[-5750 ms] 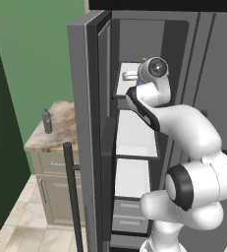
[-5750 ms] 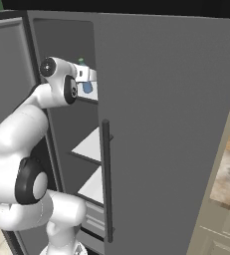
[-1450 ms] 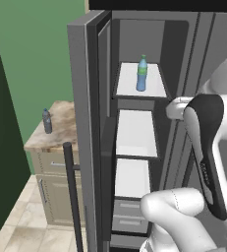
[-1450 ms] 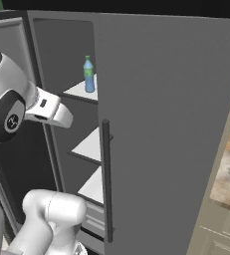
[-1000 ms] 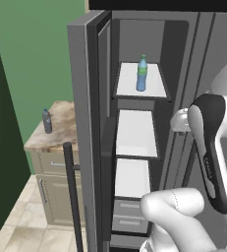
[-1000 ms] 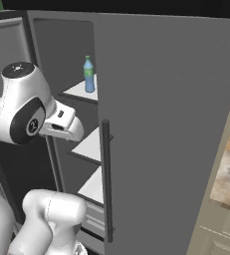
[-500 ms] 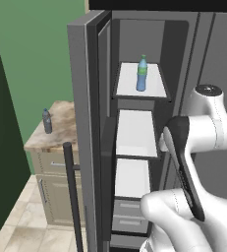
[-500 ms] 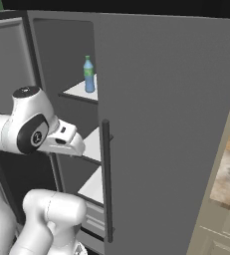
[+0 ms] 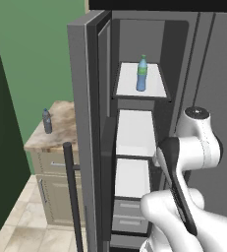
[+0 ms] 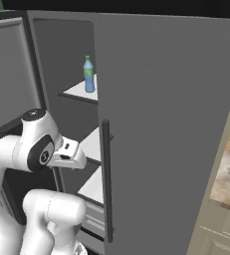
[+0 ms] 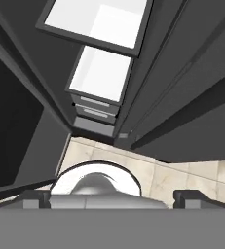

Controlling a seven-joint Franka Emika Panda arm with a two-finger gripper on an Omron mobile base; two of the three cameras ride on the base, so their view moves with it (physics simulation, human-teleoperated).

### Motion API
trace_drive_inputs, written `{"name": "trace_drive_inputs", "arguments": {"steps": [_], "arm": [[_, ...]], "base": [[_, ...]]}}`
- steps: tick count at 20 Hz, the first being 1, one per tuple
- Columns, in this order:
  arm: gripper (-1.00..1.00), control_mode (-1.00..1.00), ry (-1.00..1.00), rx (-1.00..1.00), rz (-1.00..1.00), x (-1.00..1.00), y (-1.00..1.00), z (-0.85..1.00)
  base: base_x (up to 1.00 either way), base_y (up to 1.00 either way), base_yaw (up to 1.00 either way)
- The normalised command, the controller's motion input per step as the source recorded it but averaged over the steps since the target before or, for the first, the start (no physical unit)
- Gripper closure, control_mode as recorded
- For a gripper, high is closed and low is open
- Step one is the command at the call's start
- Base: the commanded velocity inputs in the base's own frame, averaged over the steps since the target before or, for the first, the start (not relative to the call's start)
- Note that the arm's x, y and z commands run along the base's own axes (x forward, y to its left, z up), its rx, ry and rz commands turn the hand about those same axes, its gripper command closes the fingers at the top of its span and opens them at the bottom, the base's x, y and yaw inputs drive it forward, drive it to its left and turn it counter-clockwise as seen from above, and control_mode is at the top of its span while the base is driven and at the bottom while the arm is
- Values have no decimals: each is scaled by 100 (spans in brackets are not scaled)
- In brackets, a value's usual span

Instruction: Take the bottled waters from the counter and place them in the freezer to freeze. Close the freezer door after placing the bottles.

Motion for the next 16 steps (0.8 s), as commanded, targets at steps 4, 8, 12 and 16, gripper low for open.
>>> {"name": "trace_drive_inputs", "arguments": {"steps": [4, 8, 12, 16], "arm": [[-100, -100, 0, 0, 4, 8, 27, -33], [-100, -100, 0, 0, 0, 3, 7, -11], [-100, -100, -1, 0, 0, 0, 0, 0], [-100, -100, -1, 0, 0, 0, 0, -1]], "base": [[0, 0, 0], [0, 0, 0], [0, 0, 0], [0, 0, 0]]}}
